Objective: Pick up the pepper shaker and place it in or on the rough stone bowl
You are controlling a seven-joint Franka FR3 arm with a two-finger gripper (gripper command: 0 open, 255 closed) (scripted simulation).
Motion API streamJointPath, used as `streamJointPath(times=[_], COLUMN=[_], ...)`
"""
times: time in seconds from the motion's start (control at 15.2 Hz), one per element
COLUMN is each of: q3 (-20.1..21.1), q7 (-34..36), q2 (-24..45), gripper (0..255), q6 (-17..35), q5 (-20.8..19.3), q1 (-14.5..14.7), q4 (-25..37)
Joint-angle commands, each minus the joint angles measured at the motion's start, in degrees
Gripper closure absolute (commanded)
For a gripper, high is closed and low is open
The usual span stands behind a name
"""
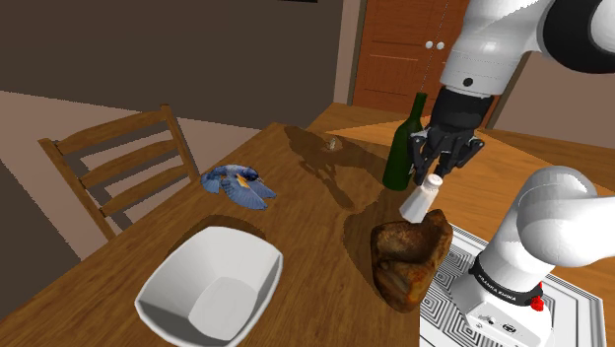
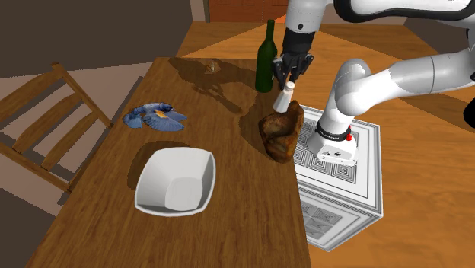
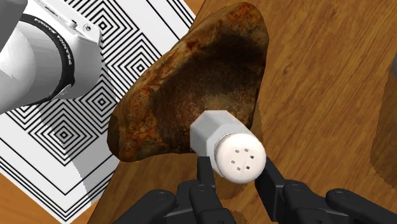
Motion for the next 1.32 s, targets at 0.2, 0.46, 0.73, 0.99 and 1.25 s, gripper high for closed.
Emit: streamJointPath(times=[0.2,0.46,0.73,0.99,1.25], q3=[0.78,0.78,0.78,0.78,-1.59], q7=[-0.21,-0.21,-0.21,-0.21,0.08], q2=[-0.75,-0.75,-0.75,-0.75,1.43], gripper=[255,255,0,0,0], q6=[2.14,2.14,2.14,2.14,-3.69], q5=[0.79,0.79,0.79,0.79,-1.5], q1=[0.39,0.39,0.39,0.39,-0.67], q4=[-2.87,-2.87,-2.87,-2.87,5.09])
